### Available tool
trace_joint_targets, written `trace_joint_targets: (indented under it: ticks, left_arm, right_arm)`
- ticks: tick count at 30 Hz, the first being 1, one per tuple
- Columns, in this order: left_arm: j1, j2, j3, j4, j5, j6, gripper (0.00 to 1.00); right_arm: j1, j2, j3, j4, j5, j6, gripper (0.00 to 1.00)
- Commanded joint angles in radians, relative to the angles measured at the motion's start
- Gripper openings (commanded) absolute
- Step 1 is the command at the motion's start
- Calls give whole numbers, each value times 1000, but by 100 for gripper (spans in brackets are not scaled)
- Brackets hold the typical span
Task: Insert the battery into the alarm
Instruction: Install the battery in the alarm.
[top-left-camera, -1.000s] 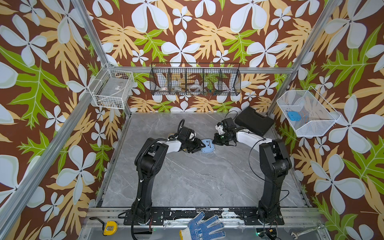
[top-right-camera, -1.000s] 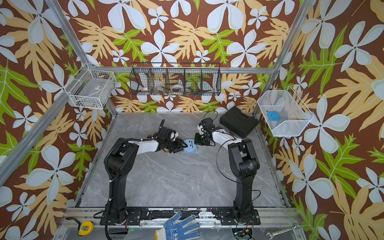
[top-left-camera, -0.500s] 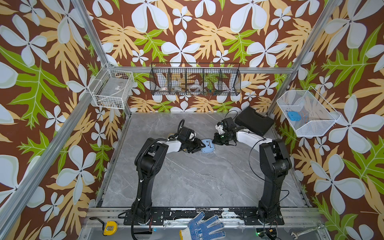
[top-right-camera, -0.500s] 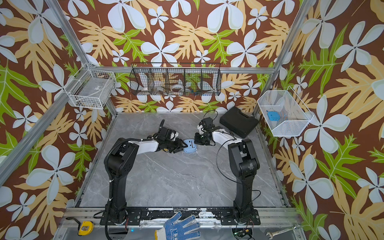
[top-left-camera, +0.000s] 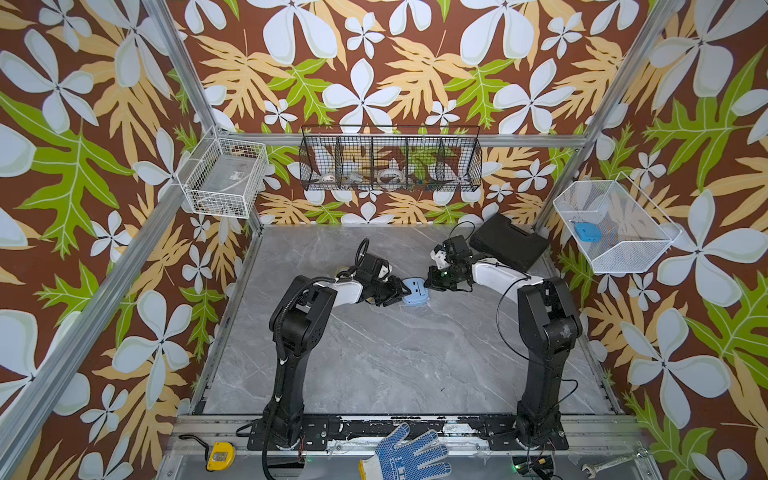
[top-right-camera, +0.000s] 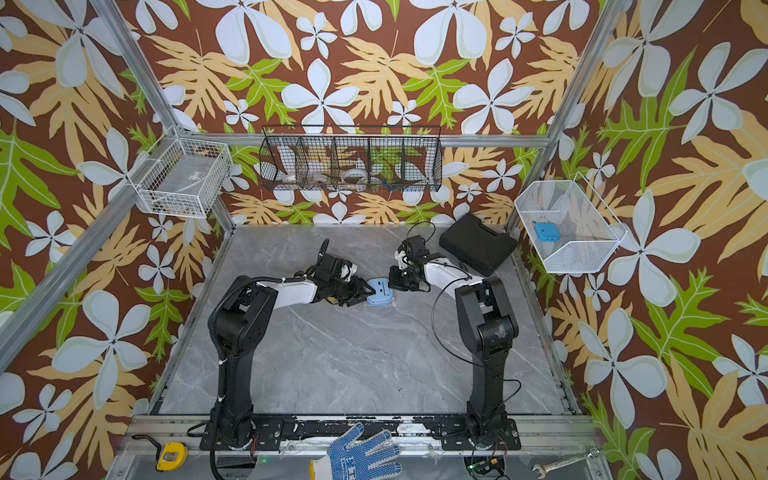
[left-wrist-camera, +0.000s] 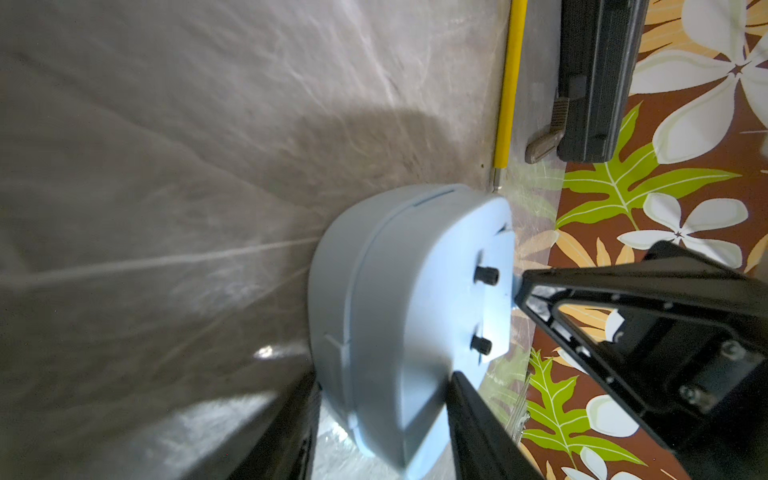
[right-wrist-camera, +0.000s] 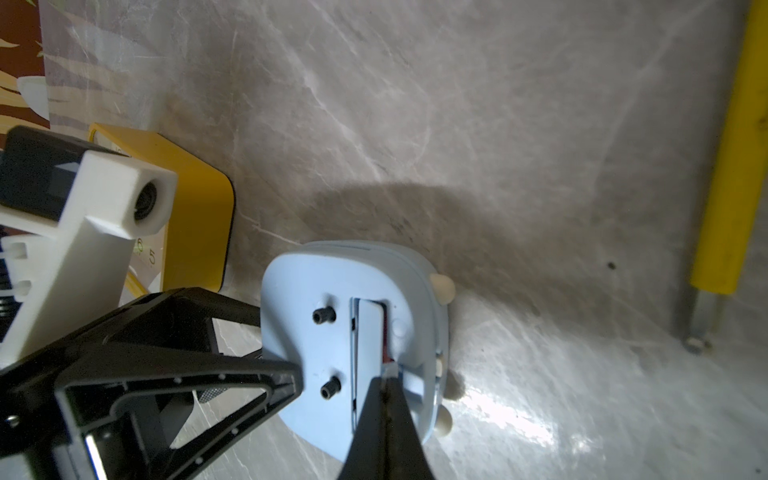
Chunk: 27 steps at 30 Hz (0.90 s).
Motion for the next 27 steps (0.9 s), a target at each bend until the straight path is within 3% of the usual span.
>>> trace_joint_targets:
  ticks: [1,27]
  left_arm:
    - [-1,4,-3,11,5,-4,50]
    - [0,12,6,5,6,-5,50]
  right_arm:
    - [2,6,-4,13,3,8,0]
    - [3,-63,-85,117,34,26,0]
